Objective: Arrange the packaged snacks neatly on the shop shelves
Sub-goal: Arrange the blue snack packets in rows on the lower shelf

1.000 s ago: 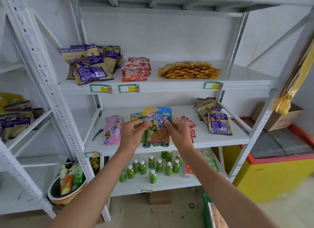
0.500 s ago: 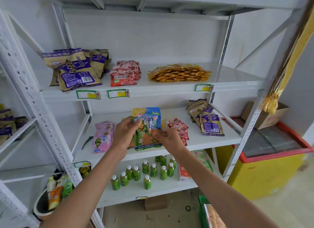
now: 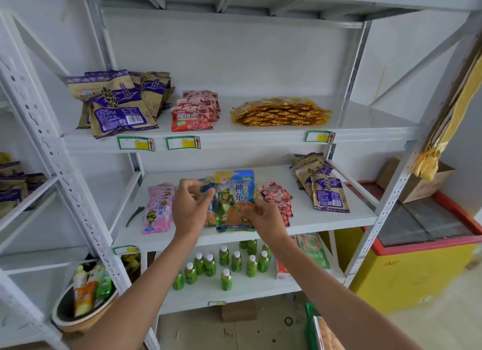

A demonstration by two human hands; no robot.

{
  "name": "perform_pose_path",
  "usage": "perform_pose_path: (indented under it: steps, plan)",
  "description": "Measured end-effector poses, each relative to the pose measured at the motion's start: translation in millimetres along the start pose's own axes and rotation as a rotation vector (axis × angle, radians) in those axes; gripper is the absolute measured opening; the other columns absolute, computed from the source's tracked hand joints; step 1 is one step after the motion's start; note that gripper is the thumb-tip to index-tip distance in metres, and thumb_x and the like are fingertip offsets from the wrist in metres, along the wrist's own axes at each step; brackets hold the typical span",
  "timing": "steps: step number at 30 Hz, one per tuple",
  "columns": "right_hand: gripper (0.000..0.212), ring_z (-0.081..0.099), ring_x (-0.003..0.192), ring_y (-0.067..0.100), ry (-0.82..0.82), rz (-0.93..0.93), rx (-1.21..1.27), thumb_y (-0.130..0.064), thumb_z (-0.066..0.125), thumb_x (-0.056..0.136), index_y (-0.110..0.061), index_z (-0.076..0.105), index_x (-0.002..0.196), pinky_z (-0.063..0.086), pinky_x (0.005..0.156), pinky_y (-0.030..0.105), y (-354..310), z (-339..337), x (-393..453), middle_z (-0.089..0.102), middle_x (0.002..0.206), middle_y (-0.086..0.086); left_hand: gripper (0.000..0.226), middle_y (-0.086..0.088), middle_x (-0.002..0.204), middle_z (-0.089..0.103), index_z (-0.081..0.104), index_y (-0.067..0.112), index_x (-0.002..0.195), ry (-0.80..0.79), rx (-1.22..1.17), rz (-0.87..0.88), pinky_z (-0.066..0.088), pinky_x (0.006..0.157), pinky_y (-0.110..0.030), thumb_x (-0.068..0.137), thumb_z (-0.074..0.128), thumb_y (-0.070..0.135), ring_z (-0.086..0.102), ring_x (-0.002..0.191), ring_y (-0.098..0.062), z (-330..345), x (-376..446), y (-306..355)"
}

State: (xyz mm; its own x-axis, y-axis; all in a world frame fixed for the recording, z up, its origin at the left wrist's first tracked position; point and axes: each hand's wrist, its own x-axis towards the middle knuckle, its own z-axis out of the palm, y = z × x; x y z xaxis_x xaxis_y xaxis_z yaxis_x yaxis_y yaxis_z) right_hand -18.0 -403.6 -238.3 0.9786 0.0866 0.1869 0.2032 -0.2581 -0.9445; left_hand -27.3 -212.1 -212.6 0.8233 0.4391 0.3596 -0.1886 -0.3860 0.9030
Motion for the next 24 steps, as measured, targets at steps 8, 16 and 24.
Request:
perform_pose_path:
  steps: [8, 16, 24]
  plan:
    - [0.032, 0.059, 0.098, 0.004, -0.165, -0.212, -0.267, -0.039, 0.055, 0.107, -0.032, 0.069, 0.135, 0.053, 0.085, 0.026, 11, 10, -17, 0.059, 0.109, -0.009, 0.045, 0.006, 0.12, 0.065, 0.055, 0.026, 0.134, -0.428, -0.133, -0.333, 0.049, 0.09, -0.025, 0.106, 0.041, 0.059, 0.063, 0.107, -0.008, 18, -29, 8]
    - [0.036, 0.064, 0.08, 0.011, -0.115, 0.081, -0.082, -0.042, 0.066, 0.1, -0.022, 0.063, 0.13, 0.055, 0.071, 0.033, 32, 11, -24, 0.065, 0.104, -0.002, 0.042, -0.011, 0.109, 0.079, 0.07, 0.01, 0.119, -0.349, -0.29, -0.452, 0.058, 0.098, -0.056, 0.106, 0.054, 0.046, 0.077, 0.1, -0.028, -3, -26, -18]
    - [0.031, 0.047, 0.054, 0.008, -0.128, 0.104, 0.057, -0.031, 0.064, 0.104, -0.014, 0.071, 0.08, 0.042, 0.056, 0.027, 46, 39, -46, 0.057, 0.064, -0.003, 0.034, -0.014, 0.088, 0.079, 0.075, 0.009, 0.09, -0.191, -0.319, -0.492, 0.062, 0.083, -0.053, 0.096, 0.071, 0.042, 0.076, 0.086, -0.039, -15, -42, -28]
